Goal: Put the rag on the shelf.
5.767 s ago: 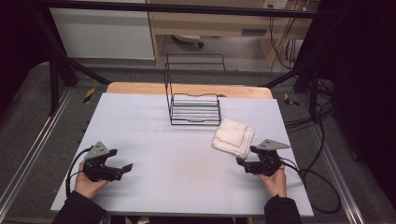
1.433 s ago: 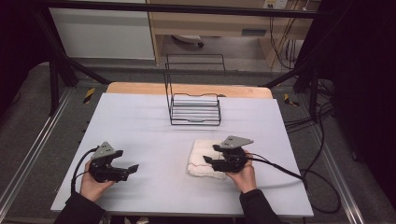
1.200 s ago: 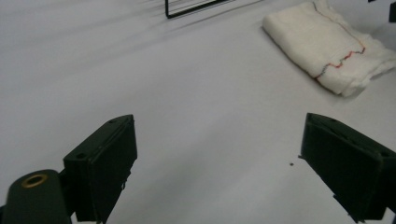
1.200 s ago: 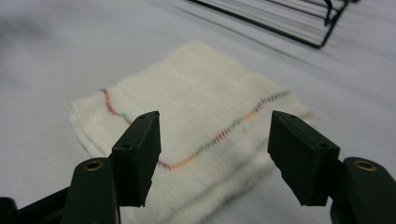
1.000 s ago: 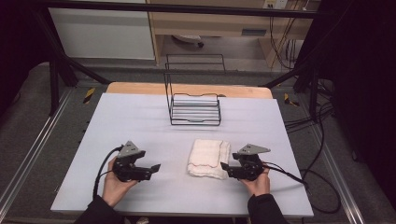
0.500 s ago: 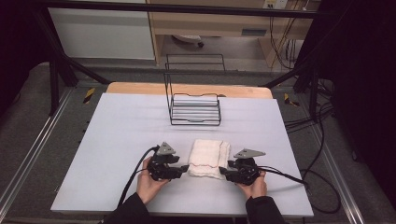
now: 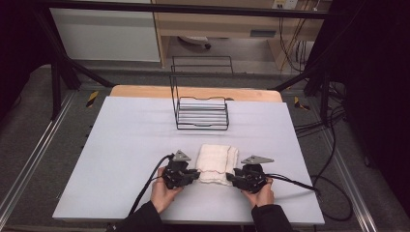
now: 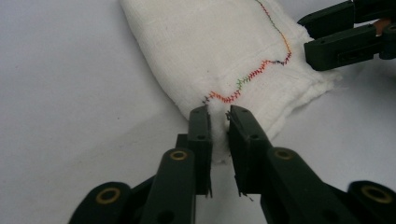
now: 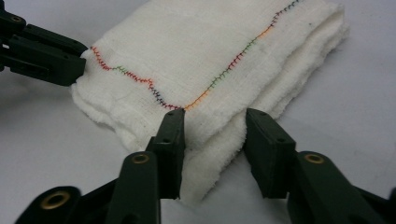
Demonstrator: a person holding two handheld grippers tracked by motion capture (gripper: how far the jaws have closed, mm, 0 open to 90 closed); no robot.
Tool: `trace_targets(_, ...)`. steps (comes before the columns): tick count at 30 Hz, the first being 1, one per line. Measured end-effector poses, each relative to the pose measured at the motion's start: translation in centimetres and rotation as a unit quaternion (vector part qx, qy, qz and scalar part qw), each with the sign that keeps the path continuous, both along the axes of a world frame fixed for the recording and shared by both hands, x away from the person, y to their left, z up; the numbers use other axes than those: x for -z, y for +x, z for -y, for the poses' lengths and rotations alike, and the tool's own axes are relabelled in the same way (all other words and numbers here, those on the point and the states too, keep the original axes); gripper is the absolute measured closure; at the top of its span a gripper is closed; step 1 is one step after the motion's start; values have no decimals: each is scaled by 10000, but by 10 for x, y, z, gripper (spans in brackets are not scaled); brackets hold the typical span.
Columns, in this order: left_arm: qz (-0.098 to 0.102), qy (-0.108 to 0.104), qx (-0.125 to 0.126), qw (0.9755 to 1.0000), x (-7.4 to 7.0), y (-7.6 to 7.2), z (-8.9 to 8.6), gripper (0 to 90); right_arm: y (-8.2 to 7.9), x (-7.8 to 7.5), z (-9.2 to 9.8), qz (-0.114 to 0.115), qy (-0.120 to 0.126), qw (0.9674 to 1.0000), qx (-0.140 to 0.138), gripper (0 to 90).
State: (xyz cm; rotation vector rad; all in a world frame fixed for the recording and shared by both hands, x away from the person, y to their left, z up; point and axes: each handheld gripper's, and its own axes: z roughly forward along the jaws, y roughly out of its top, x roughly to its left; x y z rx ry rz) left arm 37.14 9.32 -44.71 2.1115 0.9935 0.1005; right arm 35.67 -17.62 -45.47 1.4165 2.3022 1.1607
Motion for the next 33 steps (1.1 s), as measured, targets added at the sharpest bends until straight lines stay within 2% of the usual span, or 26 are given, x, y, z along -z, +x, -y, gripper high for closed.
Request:
trace_targets(1,16,1,-12,10000,0,-1,0,831,0,0,0,-50,41,10000,-22,670)
trace_targets(2,54,21,-27,10000,0,-2,0,847,0,0,-1,-138,192,9997,-89,751)
trace_targets(5,85,14,-28,10000,-3,-5,-1,860,1,-1,-1,-158,227,9995,-131,780)
trace_targets(7,97,11,-2,10000,-4,-7,-3,862,1,-1,-1,-160,231,9995,-173,785)
trace_targets(10,78,46,41,10000,-6,-15,-7,862,1,-3,0,-204,368,9985,-361,792)
trace_targets(12,5,-32,52,10000,-6,-20,-11,862,-1,-4,0,-255,432,9979,-403,791)
trace_targets(15,-22,-120,84,9999,-8,-27,-13,857,-5,-5,1,-297,385,9973,-555,784)
trace_targets(19,70,-29,104,9999,-7,-31,-10,839,-5,-3,1,-272,282,9974,-599,762)
trace_targets(22,168,37,168,9997,-8,-30,-13,756,-5,-5,3,-69,258,9976,-638,650)
trace_targets(26,431,121,193,9988,-17,-27,-18,614,-3,-10,8,271,259,9972,-648,488)
trace_targets(27,470,149,182,9986,-19,-25,-20,614,-3,-10,8,271,259,9972,-648,488)
trace_targets(28,490,149,160,9986,-21,-22,-22,539,-2,-12,9,399,205,9972,-599,412)
trace_targets(30,482,112,109,9987,-24,-16,-26,484,0,-12,10,531,101,9962,-680,336)
trace_targets(32,489,111,73,9987,-26,-10,-29,460,0,-12,10,558,57,9961,-682,305)
trace_targets(33,483,136,72,9987,-27,-5,-30,400,2,-11,11,574,8,9961,-669,244)
